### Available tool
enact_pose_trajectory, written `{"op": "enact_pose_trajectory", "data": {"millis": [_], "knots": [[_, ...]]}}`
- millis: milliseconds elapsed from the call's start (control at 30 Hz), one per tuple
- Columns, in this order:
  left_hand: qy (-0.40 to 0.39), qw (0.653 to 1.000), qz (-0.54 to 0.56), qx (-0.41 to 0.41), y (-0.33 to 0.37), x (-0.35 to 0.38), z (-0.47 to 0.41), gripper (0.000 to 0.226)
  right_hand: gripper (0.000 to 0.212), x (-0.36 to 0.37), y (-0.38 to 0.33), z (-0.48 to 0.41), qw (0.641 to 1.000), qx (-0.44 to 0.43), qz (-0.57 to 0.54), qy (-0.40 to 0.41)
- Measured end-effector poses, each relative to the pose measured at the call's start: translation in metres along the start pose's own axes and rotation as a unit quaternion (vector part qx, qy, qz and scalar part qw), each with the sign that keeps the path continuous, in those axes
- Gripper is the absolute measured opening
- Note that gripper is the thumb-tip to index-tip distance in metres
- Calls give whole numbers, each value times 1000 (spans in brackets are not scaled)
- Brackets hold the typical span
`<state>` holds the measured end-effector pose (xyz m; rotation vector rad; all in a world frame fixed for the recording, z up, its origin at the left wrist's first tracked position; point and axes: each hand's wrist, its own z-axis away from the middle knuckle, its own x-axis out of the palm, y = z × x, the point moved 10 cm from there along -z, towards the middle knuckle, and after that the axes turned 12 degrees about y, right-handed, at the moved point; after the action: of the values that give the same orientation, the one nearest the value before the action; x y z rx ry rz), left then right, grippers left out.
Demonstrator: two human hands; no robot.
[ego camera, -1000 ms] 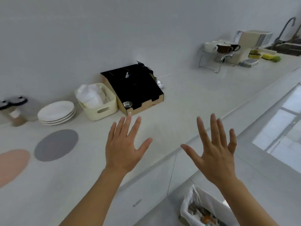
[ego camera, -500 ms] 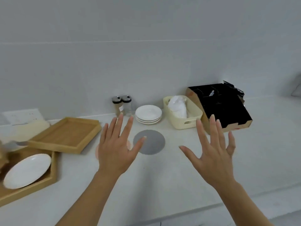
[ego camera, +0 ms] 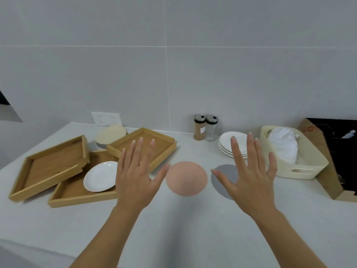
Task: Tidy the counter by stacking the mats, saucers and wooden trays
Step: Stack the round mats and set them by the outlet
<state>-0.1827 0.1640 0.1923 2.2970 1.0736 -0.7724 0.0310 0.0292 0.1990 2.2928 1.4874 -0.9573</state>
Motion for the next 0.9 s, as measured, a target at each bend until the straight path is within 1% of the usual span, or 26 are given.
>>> {"op": "enact_pose_trajectory", "data": {"millis": [67,267,467,667,900], "knots": [[3,1000,-14,-20,1,15,-8,69,76,22,6,-16,1000,-12,-13,-11],[17,1000,-16,-17,8,21,-11,68,77,34,16,-22,1000,-24,-16,6],[-17,1000,-19,-17,27,53,-7,67,74,53,46,-23,1000,-22,2,4],[-74,997,-9,-9,56,94,2,71,75,82,81,-9,998,-15,40,-45],[-133,991,-1,8,88,137,19,68,75,112,119,6,992,-3,68,-106]]}}
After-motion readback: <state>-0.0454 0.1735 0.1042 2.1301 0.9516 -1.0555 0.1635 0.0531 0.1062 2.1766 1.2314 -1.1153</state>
